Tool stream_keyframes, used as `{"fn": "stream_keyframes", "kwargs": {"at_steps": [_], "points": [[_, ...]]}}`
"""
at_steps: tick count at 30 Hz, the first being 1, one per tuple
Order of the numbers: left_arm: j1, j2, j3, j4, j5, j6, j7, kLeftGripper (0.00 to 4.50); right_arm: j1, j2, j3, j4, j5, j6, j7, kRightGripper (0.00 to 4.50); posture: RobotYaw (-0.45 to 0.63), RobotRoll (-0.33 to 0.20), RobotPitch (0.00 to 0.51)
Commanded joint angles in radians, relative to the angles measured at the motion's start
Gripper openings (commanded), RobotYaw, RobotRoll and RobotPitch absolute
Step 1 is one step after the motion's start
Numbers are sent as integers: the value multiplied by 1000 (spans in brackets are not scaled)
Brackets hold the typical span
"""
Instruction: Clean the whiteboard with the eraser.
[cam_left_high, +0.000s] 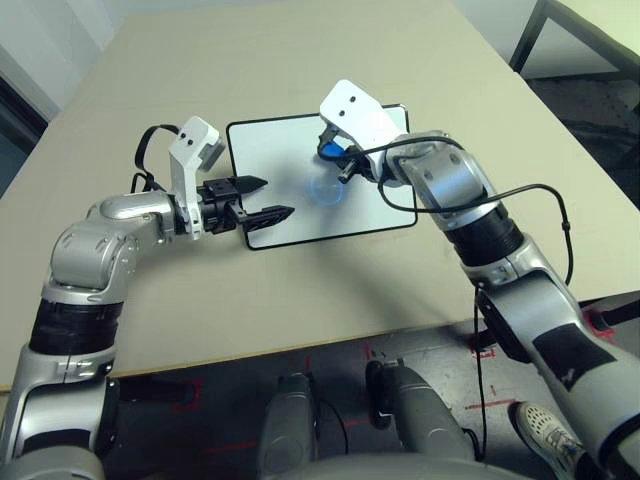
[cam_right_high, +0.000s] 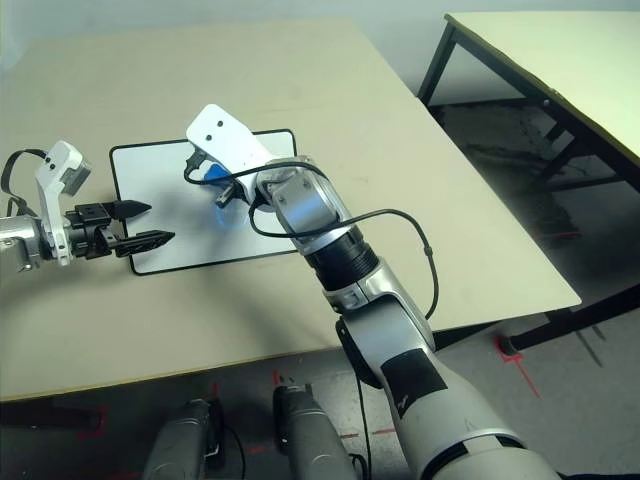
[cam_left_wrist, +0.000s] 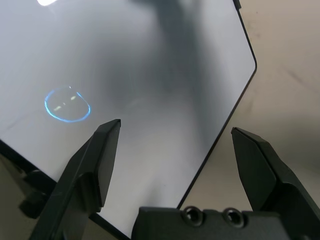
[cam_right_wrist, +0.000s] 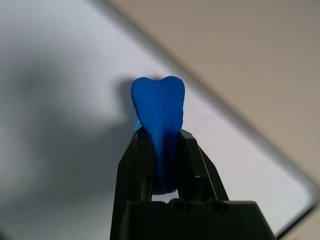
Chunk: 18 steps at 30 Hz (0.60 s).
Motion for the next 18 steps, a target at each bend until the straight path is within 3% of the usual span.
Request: {"fn": "stream_keyframes", "kwargs": {"at_steps": [1, 5, 8, 11, 18], "points": [[-48, -67, 66, 58, 25, -135, 88, 4500, -85, 12, -125, 78, 41, -95, -83, 584, 0, 0, 140], [-127, -182, 183, 128, 55, -354, 265, 4500, -125, -36, -251, 143, 64, -157, -187, 584, 11, 0, 130], [-160, -214, 270, 209, 94, -505, 387, 4500, -99, -100, -307, 197, 52, -182, -259, 584, 12, 0, 121], [-173, -202, 351, 327, 130, -642, 493, 4500, -33, -171, -353, 232, 47, -172, -317, 584, 16, 0, 107], [-105, -166, 402, 542, 169, -825, 531, 4500, 192, -260, -395, 171, 69, -7, -341, 584, 2, 0, 91]]}}
